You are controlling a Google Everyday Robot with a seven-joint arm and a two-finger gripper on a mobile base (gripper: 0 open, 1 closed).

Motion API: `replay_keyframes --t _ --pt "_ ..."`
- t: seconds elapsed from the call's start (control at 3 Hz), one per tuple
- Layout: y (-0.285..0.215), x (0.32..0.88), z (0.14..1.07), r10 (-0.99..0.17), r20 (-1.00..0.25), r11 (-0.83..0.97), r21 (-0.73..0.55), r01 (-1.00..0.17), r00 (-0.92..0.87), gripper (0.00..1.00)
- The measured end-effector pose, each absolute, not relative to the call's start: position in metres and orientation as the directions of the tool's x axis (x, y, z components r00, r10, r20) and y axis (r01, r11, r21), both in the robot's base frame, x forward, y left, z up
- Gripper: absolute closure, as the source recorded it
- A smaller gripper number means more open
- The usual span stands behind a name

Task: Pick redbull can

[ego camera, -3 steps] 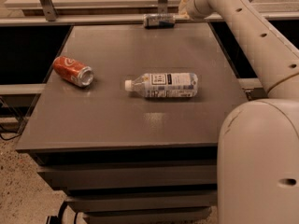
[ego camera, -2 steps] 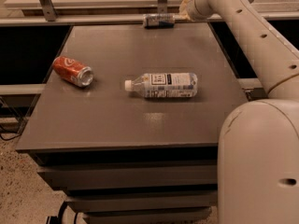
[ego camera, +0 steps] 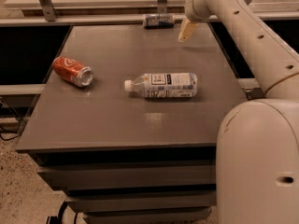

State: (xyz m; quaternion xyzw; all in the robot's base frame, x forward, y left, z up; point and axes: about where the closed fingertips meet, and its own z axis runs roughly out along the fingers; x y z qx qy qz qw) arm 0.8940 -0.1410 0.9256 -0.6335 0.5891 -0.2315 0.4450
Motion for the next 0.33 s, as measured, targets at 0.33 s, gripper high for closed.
replay_keyframes --t 0.33 --pt "-0.1409 0.8940 0.9255 -0.952 -0.231 0.090 -0.836 -0.541 0.199 0.00"
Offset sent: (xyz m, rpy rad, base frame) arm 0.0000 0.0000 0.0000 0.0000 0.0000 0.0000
